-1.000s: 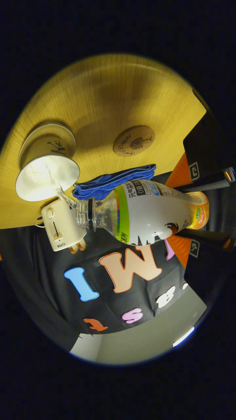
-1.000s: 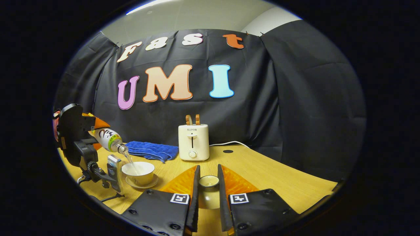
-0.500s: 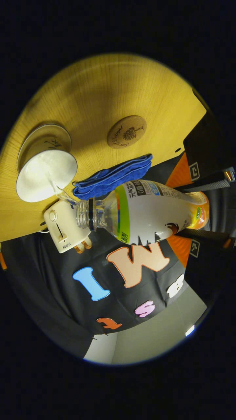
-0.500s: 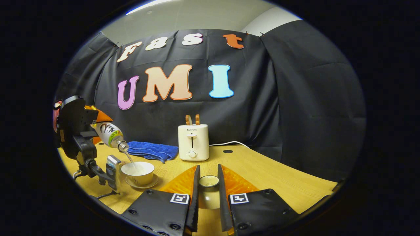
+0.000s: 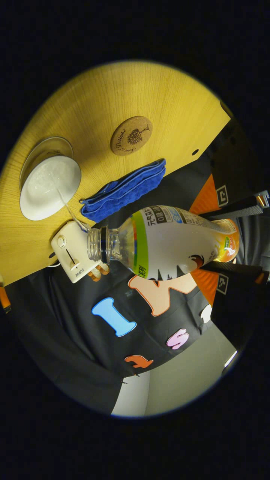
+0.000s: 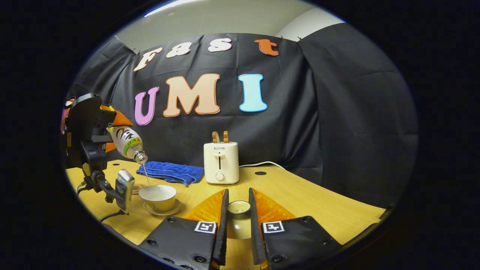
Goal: Open the teacup lid with one hand, grasp the water bottle and pour water into the teacup with the other hand; after pouring, place the water bottle on the coaster and then close the teacup lid.
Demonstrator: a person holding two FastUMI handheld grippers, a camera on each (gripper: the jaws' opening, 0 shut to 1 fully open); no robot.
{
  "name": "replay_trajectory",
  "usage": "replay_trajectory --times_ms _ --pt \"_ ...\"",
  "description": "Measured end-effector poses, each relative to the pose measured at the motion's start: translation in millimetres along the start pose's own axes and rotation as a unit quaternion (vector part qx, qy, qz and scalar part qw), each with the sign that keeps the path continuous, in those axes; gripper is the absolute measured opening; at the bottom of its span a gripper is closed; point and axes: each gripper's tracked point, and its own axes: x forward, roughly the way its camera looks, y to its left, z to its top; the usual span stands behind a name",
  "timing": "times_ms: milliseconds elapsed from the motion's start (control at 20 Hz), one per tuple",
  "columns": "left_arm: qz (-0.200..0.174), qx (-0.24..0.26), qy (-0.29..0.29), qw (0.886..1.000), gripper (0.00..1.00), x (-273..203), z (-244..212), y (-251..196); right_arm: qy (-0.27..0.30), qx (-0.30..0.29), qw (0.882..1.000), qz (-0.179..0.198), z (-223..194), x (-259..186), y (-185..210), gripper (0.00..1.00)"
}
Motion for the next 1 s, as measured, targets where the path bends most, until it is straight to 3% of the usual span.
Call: replay_trajectory --times_ms 250,450,550,650,700,800,950,1000 --pt "-0.008 -0.019 -0.004 1.0 0.49 0.8 0.7 -6.3 0.0 0.0 1.0 0.001 0.2 0.2 0.3 0.31" --pt "-0.043 -0.125 -0.01 0.991 0.48 1.9 -0.1 -33.4 -0.001 0.0 1.0 0.001 -0.1 0.1 0.2 0.31" --pt "-0.064 -0.202 -0.012 0.977 0.48 0.9 -2.8 -46.6 -0.001 0.0 1.0 0.001 0.1 0.6 -0.2 0.31" --pt "-0.08 -0.299 -0.012 0.951 0.49 -4.3 -5.1 -56.7 -0.001 0.0 1.0 0.001 0.2 0.4 0.0 0.31" --pt "-0.092 -0.357 -0.012 0.93 0.47 -4.8 -4.8 -62.2 -0.001 0.0 1.0 0.001 -0.3 0.6 0.1 0.31" --pt "-0.11 -0.461 -0.006 0.88 0.49 -6.4 -6.7 -71.9 -0.001 0.0 1.0 0.001 -0.4 0.9 0.1 0.31" --pt "-0.103 -0.575 -0.007 0.812 0.48 -3.4 -12.8 -68.9 -0.001 0.0 1.0 0.001 -0.1 0.5 -0.3 0.31" --pt "-0.101 -0.614 -0.01 0.783 0.48 -1.9 -13.6 -68.2 0.0 0.0 1.0 0.001 -0.7 1.2 -0.1 0.3"
